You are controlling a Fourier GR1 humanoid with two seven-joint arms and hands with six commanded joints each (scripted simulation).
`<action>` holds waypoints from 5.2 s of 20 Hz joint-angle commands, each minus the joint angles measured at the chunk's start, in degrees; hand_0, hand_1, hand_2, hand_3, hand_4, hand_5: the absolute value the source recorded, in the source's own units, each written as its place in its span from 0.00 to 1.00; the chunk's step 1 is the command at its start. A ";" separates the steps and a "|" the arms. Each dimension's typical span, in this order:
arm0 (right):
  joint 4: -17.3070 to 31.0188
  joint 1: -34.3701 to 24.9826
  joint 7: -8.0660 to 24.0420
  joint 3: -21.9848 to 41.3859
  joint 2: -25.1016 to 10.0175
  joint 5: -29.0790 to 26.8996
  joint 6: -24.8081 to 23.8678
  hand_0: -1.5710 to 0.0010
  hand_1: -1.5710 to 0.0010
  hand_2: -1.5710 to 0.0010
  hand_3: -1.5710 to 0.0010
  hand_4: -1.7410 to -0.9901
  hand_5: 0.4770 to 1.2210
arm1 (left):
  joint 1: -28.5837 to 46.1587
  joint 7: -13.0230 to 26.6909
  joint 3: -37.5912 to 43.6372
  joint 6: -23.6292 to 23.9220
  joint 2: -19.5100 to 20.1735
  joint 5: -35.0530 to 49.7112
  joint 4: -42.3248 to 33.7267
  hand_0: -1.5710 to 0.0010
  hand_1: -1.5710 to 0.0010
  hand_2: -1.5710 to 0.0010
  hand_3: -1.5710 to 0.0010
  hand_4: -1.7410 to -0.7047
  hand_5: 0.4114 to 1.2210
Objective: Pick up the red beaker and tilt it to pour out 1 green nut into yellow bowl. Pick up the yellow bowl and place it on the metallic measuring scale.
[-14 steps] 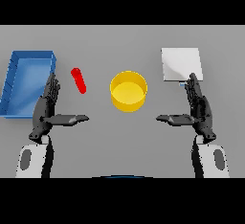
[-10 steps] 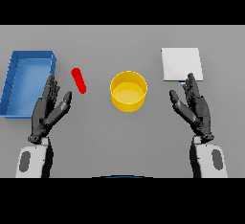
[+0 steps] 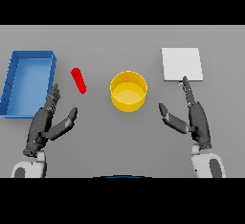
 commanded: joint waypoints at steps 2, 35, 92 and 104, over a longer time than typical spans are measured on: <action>-0.29 -0.31 -0.51 -0.31 -0.10 -1.11 0.68 1.00 1.00 1.00 1.00 0.79 0.18 | -2.79 2.09 0.40 -0.05 -0.04 -0.10 2.71 1.00 1.00 1.00 1.00 0.58 0.29; -0.86 0.27 -0.19 -1.80 -0.42 -4.79 2.67 1.00 1.00 1.00 1.00 0.67 0.23 | -39.63 -14.94 13.30 5.76 -4.11 0.61 54.54 0.76 0.74 0.71 0.67 0.32 0.57; -1.71 0.88 -0.24 -1.33 1.11 -3.86 1.46 1.00 1.00 1.00 1.00 0.71 0.14 | -75.02 -5.93 -44.75 -16.54 13.43 -47.09 55.12 0.00 0.00 0.00 0.04 0.01 1.00; -0.13 0.51 -0.94 -1.22 1.52 -3.00 0.78 1.00 1.00 1.00 1.00 0.81 0.14 | -81.73 -11.59 -58.12 -14.39 12.46 -61.10 58.30 0.00 0.00 0.00 0.00 0.01 1.00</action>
